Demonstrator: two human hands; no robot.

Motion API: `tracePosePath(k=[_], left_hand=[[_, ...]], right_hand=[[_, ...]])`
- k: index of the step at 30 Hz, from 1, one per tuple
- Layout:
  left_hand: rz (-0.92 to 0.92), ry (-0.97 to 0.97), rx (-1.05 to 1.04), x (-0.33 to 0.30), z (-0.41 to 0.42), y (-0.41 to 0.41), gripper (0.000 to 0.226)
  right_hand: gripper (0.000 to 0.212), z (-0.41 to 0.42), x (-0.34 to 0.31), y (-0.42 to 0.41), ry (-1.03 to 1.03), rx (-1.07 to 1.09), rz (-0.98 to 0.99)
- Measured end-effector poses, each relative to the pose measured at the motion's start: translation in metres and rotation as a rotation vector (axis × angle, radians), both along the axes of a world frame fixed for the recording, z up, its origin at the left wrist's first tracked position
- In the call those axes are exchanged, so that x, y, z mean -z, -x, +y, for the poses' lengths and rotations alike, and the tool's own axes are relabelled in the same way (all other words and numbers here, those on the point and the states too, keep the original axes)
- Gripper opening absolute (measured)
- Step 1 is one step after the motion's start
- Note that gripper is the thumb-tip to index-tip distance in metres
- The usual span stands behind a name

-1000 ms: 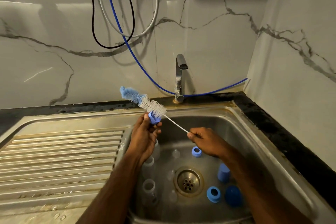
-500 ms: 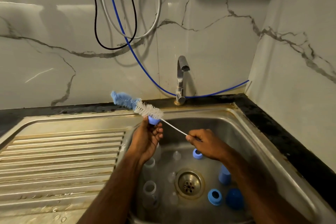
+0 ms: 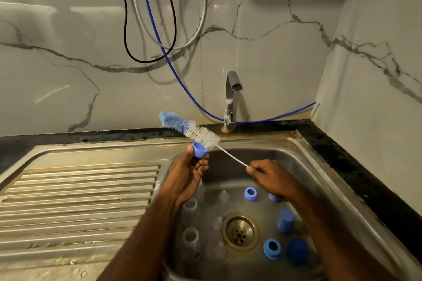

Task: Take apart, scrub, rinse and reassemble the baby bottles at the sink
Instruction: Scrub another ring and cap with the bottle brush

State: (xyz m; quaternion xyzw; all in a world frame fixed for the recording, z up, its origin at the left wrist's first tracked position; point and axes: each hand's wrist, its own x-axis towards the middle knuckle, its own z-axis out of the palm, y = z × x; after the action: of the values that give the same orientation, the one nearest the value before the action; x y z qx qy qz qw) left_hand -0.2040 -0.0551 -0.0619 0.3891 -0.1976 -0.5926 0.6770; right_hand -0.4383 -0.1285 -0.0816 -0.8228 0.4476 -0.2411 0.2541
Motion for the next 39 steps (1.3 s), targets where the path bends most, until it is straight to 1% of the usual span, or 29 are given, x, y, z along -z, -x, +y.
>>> tracePosePath(k=[3,6,8,11,13,16,19,22,25,28,30,33,36,39], left_hand=[[-0.085,-0.030,0.035,0.001,0.001,0.007,0.039],[-0.022,-0.029,0.013,0.002,-0.001,0.000,0.044],[0.029,-0.028,0.019,0.002,-0.001,-0.008,0.046],[-0.018,-0.053,0.082,0.001,0.003,-0.007,0.052],[-0.063,-0.078,0.112,0.001,0.003,-0.001,0.054],[0.000,-0.071,0.079,0.003,-0.001,-0.004,0.057],[0.035,-0.050,0.069,0.007,-0.003,-0.011,0.053],[-0.044,-0.053,0.123,0.004,-0.001,0.002,0.052],[-0.038,-0.050,0.128,0.002,-0.002,0.008,0.051],[0.039,-0.041,0.060,0.003,-0.003,-0.004,0.046],[0.055,-0.031,0.059,0.004,-0.003,-0.010,0.050],[-0.002,-0.053,0.120,0.003,-0.001,-0.002,0.051],[-0.040,-0.062,0.128,0.002,0.000,0.007,0.048],[0.022,-0.052,0.076,0.003,-0.002,-0.003,0.047]], right_hand=[[0.041,0.006,0.002,-0.006,0.019,-0.034,-0.014],[0.038,0.008,0.000,-0.009,-0.013,-0.107,0.001],[0.038,0.003,0.000,-0.002,-0.037,-0.084,0.006],[0.040,-0.001,0.003,0.002,0.003,-0.007,-0.001],[0.038,0.004,0.005,-0.007,0.031,-0.020,0.009],[0.037,0.006,0.005,-0.012,-0.006,-0.098,0.034],[0.040,0.001,0.001,-0.002,-0.046,-0.071,0.010],[0.039,0.002,0.004,-0.003,0.023,-0.002,-0.005],[0.039,0.006,0.005,-0.013,0.020,-0.087,0.019],[0.039,0.000,0.003,-0.003,-0.078,-0.141,-0.012],[0.040,-0.005,0.004,0.007,-0.075,-0.102,-0.026],[0.042,-0.004,0.010,0.003,-0.019,-0.032,-0.012],[0.038,0.004,0.008,-0.012,-0.010,-0.092,0.001],[0.041,0.001,0.005,-0.004,-0.093,-0.166,-0.018]])
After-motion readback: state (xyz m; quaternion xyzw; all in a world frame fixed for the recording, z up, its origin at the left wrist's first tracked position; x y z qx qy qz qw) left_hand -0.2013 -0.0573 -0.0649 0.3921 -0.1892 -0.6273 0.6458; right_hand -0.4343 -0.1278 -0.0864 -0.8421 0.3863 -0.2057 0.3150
